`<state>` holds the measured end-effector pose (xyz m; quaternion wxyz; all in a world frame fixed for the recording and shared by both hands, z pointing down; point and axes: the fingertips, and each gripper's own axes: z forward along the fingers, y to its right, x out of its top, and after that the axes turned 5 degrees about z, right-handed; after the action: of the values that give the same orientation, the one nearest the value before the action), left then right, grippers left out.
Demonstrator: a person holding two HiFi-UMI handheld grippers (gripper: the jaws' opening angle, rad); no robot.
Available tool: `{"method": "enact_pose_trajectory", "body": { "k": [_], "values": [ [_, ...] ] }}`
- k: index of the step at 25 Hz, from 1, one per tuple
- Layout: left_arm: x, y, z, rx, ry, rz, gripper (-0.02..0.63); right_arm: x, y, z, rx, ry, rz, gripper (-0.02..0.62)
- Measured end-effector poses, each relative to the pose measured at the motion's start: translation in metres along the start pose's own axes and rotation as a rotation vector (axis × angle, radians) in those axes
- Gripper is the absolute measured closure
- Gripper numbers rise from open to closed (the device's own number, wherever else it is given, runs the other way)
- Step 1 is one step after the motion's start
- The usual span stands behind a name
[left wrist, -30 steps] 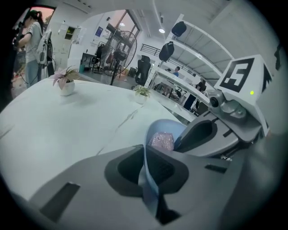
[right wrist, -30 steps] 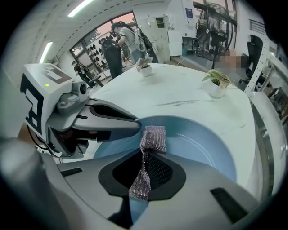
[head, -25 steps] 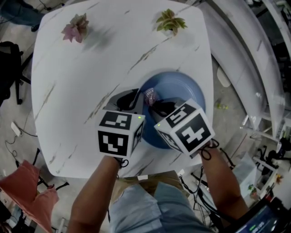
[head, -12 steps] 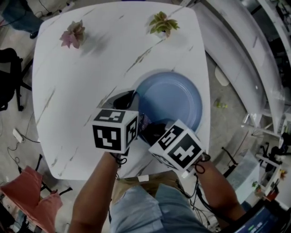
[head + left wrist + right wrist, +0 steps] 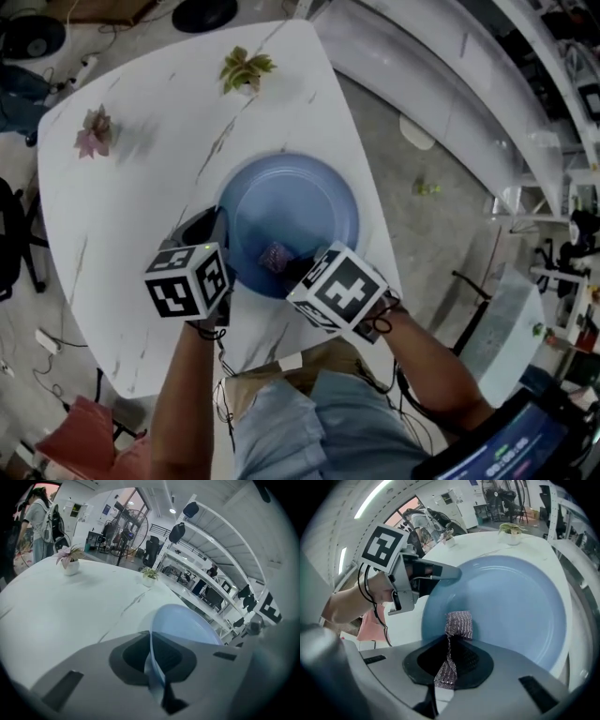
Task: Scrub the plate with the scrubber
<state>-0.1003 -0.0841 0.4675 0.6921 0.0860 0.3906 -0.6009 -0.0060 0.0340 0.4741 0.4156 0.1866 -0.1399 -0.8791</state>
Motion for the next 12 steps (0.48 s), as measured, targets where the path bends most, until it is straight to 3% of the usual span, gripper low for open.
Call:
{"method": "enact_pose_trajectory", "body": {
  "k": [6, 12],
  "values": [
    [-0.003, 0.001, 0.0, 0.003, -0.019, -0.018, 0.589, -0.01, 0.038, -0.02, -0.075, 0.042, 0.136, 0.548],
    [-0.001, 0.002, -0.003, 0.005, -0.036, -0.017, 0.59, -0.002, 0.071, -0.037, -0.08, 0.092, 0.214, 0.548]
  ]
}}
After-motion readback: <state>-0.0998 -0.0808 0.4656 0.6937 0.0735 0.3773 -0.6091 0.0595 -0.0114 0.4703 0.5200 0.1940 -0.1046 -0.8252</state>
